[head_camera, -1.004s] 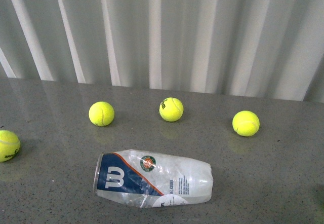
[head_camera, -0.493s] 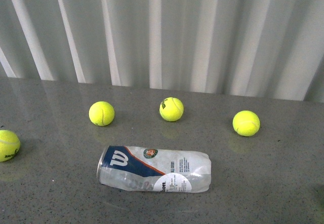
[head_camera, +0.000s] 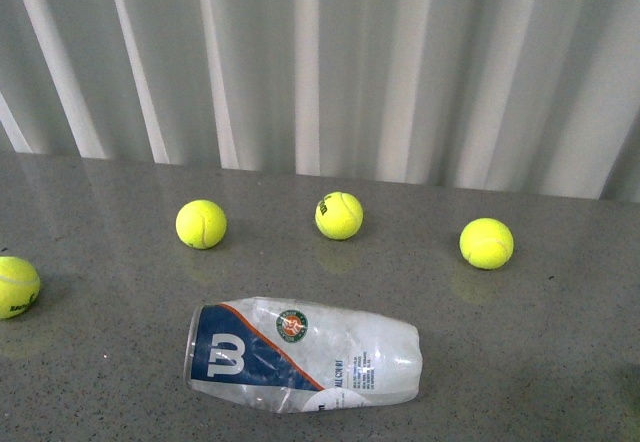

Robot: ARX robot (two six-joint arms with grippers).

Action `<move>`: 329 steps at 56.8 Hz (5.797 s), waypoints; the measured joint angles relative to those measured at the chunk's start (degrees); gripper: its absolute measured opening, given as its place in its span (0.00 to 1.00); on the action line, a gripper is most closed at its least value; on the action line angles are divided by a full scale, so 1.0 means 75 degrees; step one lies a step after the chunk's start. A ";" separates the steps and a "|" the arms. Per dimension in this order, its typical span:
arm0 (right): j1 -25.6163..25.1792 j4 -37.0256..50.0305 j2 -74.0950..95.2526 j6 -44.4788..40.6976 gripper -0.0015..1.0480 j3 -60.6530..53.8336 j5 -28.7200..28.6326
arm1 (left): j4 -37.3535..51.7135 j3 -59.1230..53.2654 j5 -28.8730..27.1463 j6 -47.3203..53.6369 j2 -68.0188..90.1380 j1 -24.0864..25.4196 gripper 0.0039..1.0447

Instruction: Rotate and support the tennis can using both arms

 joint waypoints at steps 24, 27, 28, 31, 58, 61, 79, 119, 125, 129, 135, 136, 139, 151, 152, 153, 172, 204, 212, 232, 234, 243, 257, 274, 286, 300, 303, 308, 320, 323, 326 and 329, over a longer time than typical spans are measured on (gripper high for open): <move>0.0000 0.0000 0.0000 -0.0006 0.93 0.0000 0.0000 | 0.0000 0.0000 0.0000 0.0000 0.0000 0.0000 0.94; 0.0000 0.0000 0.0000 -0.0006 0.93 0.0000 0.0000 | -0.0035 0.0012 0.0064 0.0012 0.0032 0.0009 0.94; 0.0000 0.0000 0.0000 -0.0006 0.93 0.0000 0.0000 | -0.0291 0.0082 0.0245 0.0076 0.0169 0.0020 0.94; 0.0000 0.0000 0.0000 -0.0003 0.93 0.0000 0.0000 | -0.0924 0.0396 0.0484 0.0300 0.0851 -0.0128 0.94; 0.0000 0.0000 0.0000 -0.0003 0.93 0.0000 0.0000 | 0.3430 0.5015 0.1157 0.1037 1.2983 -0.0364 0.94; 0.0000 0.0000 0.0000 -0.0006 0.93 0.0000 -0.0003 | 0.3214 0.5284 0.1306 0.0982 1.3455 -0.0303 0.94; 0.0000 0.0000 0.0000 -0.0003 0.93 0.0000 0.0000 | 0.2940 0.6082 0.2119 0.0201 1.4586 0.0099 0.94; 0.0000 0.0000 0.0000 -0.0006 0.93 0.0000 0.0000 | 0.4846 0.5467 0.4097 -0.2830 1.5553 -0.0810 0.94; 0.0000 0.0000 0.0000 -0.0006 0.93 0.0000 0.0000 | 0.5557 0.5351 0.4051 -0.3223 1.5760 -0.1061 0.94; 0.0000 0.0000 0.0000 -0.0003 0.93 0.0000 0.0000 | 0.6073 0.5321 0.3908 -0.3500 1.6002 -0.1250 0.94; 0.0000 0.0000 0.0000 -0.0006 0.93 0.0000 0.0000 | 0.6508 0.5292 0.3722 -0.3803 1.6291 -0.1434 0.92; 0.0000 0.0000 0.0000 -0.0006 0.93 0.0000 0.0000 | 0.6519 0.5289 0.3716 -0.3806 1.6302 -0.1440 0.90; 0.0000 0.0000 0.0000 -0.0006 0.93 0.0000 0.0000 | 0.6545 0.5284 0.3669 -0.3856 1.6337 -0.1457 0.82; 0.0000 0.0000 0.0000 -0.0006 0.93 0.0000 0.0000 | 0.6277 0.5275 0.3625 -0.3774 1.6168 -0.1376 0.49; 0.0000 0.0000 0.0000 -0.0006 0.93 0.0000 0.0000 | 0.6210 0.5272 0.3625 -0.3751 1.6122 -0.1355 0.46; 0.0000 0.0000 0.0000 -0.0006 0.93 0.0000 0.0000 | 0.6132 0.5272 0.3628 -0.3724 1.6055 -0.1335 0.42; 0.0000 0.0000 0.0000 -0.0006 0.93 0.0000 -0.0003 | 0.5537 0.5304 0.3826 -0.3468 1.5198 -0.1049 0.03; 0.0000 0.0000 0.0000 -0.0003 0.93 0.0000 0.0000 | 0.0548 0.6822 0.4042 0.0915 1.1797 -0.1396 0.03; 0.0000 0.0000 0.0000 -0.0006 0.93 0.0000 0.0000 | -0.1766 0.8183 0.3398 0.3552 1.1156 -0.1894 0.03; 0.0000 0.0000 0.0000 -0.0006 0.93 0.0000 0.0000 | -0.2675 0.8600 0.1183 0.8620 1.1876 -0.3625 0.03; 0.0000 0.0000 0.0000 -0.0006 0.93 0.0000 0.0000 | -0.2495 0.8582 0.1154 0.8693 1.2042 -0.3733 0.03; 0.0000 0.0000 0.0000 -0.0006 0.93 0.0000 0.0000 | -0.2011 0.8489 0.0930 0.8958 1.2625 -0.3917 0.03; 0.0000 0.0000 0.0000 -0.0003 0.93 0.0000 0.0000 | -0.1964 0.8451 0.0711 0.9451 1.3035 -0.3797 0.03; 0.0000 0.0000 0.0000 -0.0003 0.93 0.0000 0.0000 | -0.1935 0.8676 0.0676 0.9562 1.3304 -0.3532 0.14; 0.0000 0.0000 0.0000 -0.0006 0.93 0.0000 0.0000 | -0.1859 0.8676 0.0670 0.9556 1.3417 -0.3462 0.50; 0.0000 0.0000 0.0000 -0.0006 0.93 0.0000 0.0000 | -0.1886 0.8676 0.0746 0.9544 1.3403 -0.3433 0.92; 0.0000 0.0000 0.0000 -0.0006 0.93 0.0000 0.0000 | -0.1891 0.8676 0.0758 0.9538 1.3376 -0.3418 0.95; 0.0000 0.0000 0.0000 -0.0006 0.93 0.0000 0.0000 | -0.1891 0.8676 0.0831 0.9477 1.3312 -0.3383 0.94; 0.0000 0.0000 0.0000 -0.0006 0.93 0.0000 0.0000 | -0.1766 0.8676 0.1198 0.9180 1.2764 -0.3238 0.94; 0.0000 0.0000 0.0000 -0.0006 0.93 0.0000 0.0000 | -0.1649 0.8667 0.1326 0.9043 1.2543 -0.3171 0.94; 0.0000 0.0000 0.0000 -0.0006 0.93 0.0000 0.0000 | -0.1495 0.8617 0.1448 0.8877 1.2281 -0.3075 0.94; 0.0000 0.0000 0.0000 -0.0006 0.93 0.0000 0.0000 | -0.1262 0.8542 0.1545 0.8679 1.1998 -0.2961 0.94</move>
